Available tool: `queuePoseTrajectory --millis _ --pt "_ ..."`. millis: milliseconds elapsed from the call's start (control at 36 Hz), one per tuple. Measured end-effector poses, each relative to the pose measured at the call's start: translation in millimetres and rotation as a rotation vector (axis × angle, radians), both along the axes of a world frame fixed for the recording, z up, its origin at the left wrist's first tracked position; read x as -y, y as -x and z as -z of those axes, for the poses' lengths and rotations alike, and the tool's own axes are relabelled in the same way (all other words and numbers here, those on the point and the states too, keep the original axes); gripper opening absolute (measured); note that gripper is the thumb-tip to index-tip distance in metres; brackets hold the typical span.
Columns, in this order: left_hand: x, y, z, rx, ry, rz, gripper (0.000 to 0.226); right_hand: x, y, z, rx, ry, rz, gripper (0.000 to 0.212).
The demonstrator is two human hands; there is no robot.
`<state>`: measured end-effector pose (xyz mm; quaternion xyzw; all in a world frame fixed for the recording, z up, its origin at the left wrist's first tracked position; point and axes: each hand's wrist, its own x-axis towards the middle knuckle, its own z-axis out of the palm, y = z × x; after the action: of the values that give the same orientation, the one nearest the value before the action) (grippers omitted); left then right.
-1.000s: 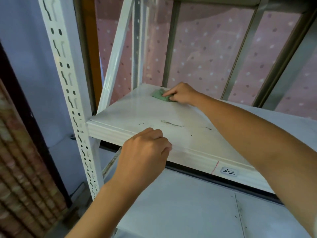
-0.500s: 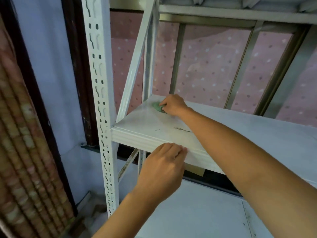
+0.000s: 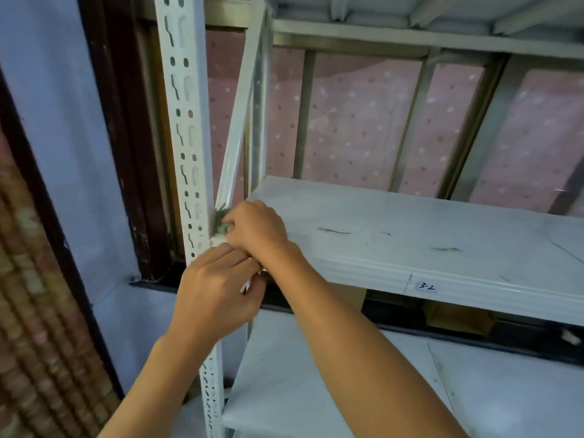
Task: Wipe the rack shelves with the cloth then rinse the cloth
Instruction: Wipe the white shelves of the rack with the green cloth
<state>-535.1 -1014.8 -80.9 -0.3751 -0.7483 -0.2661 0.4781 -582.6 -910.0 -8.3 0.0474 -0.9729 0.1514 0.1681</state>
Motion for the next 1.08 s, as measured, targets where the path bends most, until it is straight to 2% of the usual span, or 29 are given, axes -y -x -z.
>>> queuePoseTrajectory --millis 222,389,556,639,861,944,1083 --pt "5 12 -4 0.135 -0.17 0.015 0.022 -53 -53 7 -0.112 -0.021 0.264 0.022" --pt "-6 23 -23 0.269 -0.07 0.002 0.023 -101 -92 11 -0.137 -0.067 0.485 0.023" --pt "-12 37 -23 0.287 0.007 0.004 0.015 -113 -99 11 -0.151 -0.106 0.66 0.02" --pt "-5 44 -19 0.297 0.011 -0.004 0.011 -92 -88 12 -0.182 -0.162 0.612 0.015" --pt "3 58 -16 0.264 -0.022 -0.114 0.014 -8 -22 7 -0.218 -0.13 0.265 0.012" --pt "4 59 -16 0.239 0.004 -0.125 0.024 -9 -4 3 -0.195 -0.096 0.235 0.014" --pt "-6 56 -14 0.278 0.028 -0.105 0.016 -47 -6 2 -0.155 -0.083 0.315 0.018"
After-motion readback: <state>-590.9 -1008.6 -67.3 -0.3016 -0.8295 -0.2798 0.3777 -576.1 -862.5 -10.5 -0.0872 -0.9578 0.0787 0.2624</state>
